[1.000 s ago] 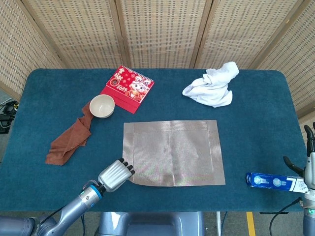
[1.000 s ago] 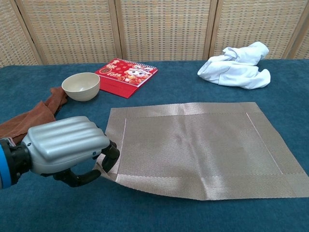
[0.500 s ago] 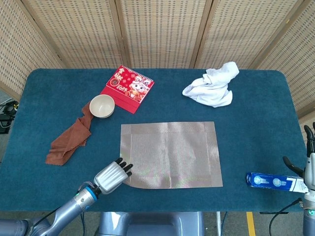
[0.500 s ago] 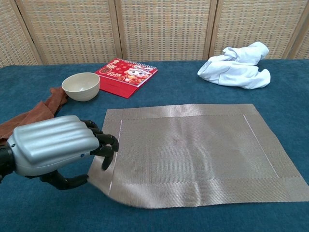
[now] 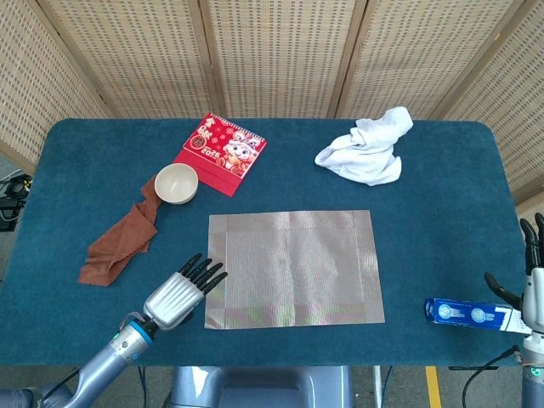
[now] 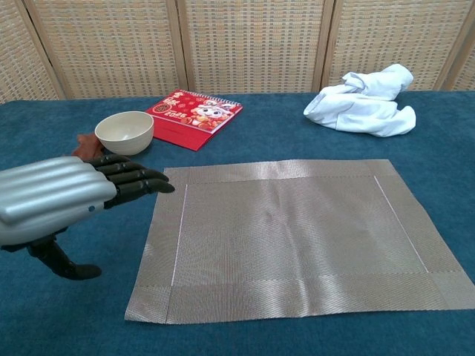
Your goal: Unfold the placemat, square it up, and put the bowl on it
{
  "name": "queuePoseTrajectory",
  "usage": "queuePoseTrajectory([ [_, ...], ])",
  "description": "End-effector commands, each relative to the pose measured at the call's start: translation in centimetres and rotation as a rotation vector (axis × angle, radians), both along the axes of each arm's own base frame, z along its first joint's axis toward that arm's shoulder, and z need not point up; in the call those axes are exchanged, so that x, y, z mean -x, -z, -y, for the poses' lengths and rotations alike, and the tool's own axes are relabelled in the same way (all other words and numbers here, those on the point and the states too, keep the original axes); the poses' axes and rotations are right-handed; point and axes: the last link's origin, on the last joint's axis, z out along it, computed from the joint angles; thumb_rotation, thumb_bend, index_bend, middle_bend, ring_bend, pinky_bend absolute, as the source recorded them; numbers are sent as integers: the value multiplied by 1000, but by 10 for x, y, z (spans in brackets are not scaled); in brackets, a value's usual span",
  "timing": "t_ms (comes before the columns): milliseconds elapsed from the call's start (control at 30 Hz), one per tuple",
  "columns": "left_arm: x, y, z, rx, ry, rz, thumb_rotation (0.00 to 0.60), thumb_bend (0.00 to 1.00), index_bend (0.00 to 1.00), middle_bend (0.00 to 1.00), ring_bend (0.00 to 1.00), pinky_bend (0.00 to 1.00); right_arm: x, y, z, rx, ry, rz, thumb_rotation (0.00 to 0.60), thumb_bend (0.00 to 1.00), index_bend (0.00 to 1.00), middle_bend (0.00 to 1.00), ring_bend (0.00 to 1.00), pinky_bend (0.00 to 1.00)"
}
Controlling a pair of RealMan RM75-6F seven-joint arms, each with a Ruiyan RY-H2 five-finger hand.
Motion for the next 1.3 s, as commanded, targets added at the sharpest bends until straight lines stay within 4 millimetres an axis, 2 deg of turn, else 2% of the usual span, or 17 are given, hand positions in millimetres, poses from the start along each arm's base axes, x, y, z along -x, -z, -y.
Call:
queuePoseTrajectory([
  [33,8,-13,-16,-65,-45,29,600,178,0,0,0,0,0,0,0,-2,0,1,600,293,57,0,0,0],
  [200,13,-23,-45,-160,-69,45,600,178,0,0,0,0,-1,2,0,-12,1,-3,600,293,63,0,0,0],
  [233,15,-26,-60,-197,-95,53,600,177,0,0,0,0,-2,3,0,-13,1,-6,600,293,63,0,0,0],
  [367,17,-30,-95,-267,-128,38,600,178,1,0,0,0,0,2,1,-11,11,-7,600,293,63,0,0,0],
  [567,16,-29,-137,-360,-137,-19,600,180,77,0,0,0,6,1,5,-7,34,-7,600,293,69,0,0,0],
  [733,17,-24,-154,-377,-169,-27,600,184,103,0,0,0,8,0,6,-5,43,-9,600,293,79,0,0,0],
  [833,25,-16,-172,-385,-224,-51,600,190,138,0,0,20,11,1,8,-5,54,-10,600,293,82,0,0,0],
  [967,35,-10,-184,-400,-256,-71,600,197,202,0,0,80,13,2,9,-9,61,-12,600,293,84,0,0,0],
  [1300,54,0,-205,-395,-337,-77,600,208,255,0,0,108,13,5,11,-17,62,-6,600,293,86,0,0,0],
])
